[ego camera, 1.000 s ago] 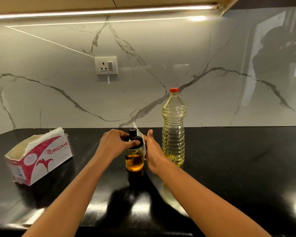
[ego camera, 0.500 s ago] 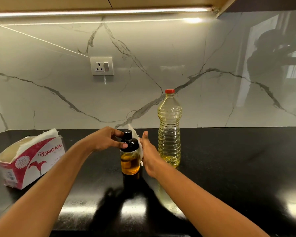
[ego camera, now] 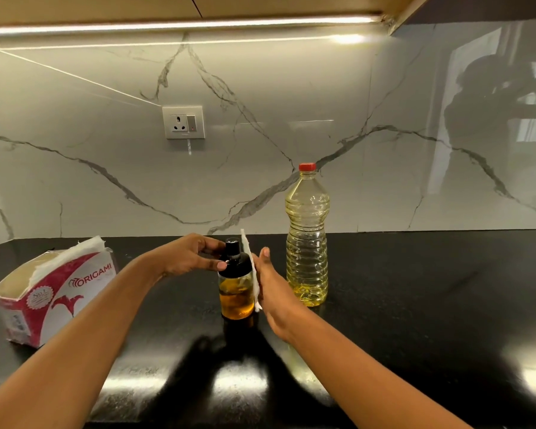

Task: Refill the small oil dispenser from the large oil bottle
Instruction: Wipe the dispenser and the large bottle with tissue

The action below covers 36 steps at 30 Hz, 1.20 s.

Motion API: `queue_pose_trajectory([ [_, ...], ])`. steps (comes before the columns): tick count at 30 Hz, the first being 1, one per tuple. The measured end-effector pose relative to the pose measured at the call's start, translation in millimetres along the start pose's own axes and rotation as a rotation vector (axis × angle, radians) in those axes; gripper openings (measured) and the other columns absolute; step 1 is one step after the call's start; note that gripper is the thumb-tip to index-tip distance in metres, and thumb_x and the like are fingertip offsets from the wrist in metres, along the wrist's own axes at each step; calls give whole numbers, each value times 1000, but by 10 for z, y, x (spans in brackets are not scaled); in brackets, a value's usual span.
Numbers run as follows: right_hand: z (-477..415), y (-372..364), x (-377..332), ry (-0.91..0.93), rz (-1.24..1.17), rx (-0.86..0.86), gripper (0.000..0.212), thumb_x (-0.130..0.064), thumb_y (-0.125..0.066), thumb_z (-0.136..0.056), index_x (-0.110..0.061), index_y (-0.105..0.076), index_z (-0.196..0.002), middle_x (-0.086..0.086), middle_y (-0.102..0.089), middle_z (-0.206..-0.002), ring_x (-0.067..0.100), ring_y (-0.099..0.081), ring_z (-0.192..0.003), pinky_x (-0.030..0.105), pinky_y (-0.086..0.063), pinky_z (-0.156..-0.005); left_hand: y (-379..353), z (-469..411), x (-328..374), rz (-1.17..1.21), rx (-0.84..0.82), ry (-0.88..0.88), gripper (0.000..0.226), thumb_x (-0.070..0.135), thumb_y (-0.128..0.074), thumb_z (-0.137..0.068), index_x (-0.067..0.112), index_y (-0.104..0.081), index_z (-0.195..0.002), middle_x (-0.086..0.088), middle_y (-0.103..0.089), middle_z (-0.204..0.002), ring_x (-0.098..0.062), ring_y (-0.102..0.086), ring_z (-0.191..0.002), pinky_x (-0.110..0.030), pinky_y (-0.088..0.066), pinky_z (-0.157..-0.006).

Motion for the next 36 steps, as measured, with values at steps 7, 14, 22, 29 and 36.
queue_pose_trajectory([
  [7, -116, 52, -33, -7, -47, 63, 72, -67, -28, -88, -18, -47, -137, 3, -47, -141, 18, -44, -128, 33, -30, -108, -128, 96, -13, -173, 506, 37, 46, 42, -76, -74, 30, -66, -117, 10, -70, -106, -3, -63, -91, -25, -49, -85],
  [14, -236, -30, -382, 46, -21, 105, 60, -54, -17, -98, -20, -63, -118, 11, -58, -129, 25, -51, -118, 40, -37, -104, -190, 49, 95, -181, 618, 95, 42, 38, -77, -75, 20, -71, -112, -2, -73, -100, -8, -62, -85, -16, -42, -68],
  [22, -82, 121, -158, 77, -30, 51, 62, -52, -16, -99, -15, -57, -127, 1, -60, -126, 14, -52, -117, 32, -36, -102, -73, 145, -97, -72, 509, 66, 35, 34, -76, -75, 23, -72, -107, 3, -70, -98, -14, -62, -96, -32, -46, -88],
  [29, -188, -57, -292, 17, -57, 68, 56, -58, -21, -96, -24, -62, -111, 11, -63, -121, 23, -57, -110, 42, -42, -102, -90, 159, -55, -10, 463, 50, 23, 32, -78, -72, 31, -72, -94, -1, -70, -97, -23, -62, -96, -42, -48, -94],
  [36, -13, 224, -48, 61, -87, 105, 41, -43, -30, -101, -26, -67, -108, -2, -70, -105, 16, -62, -103, 33, -48, -91, -134, 230, 10, 14, 338, -25, 19, 36, -70, -71, 48, -71, -86, 18, -73, -92, 5, -64, -93, -18, -44, -84],
])
Point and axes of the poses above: each hand's wrist, its own z-axis away from the middle knuckle, its own y-axis out of the back of the hand, x = y × z, the point moved 4 cm from there along -z, towards the middle knuckle
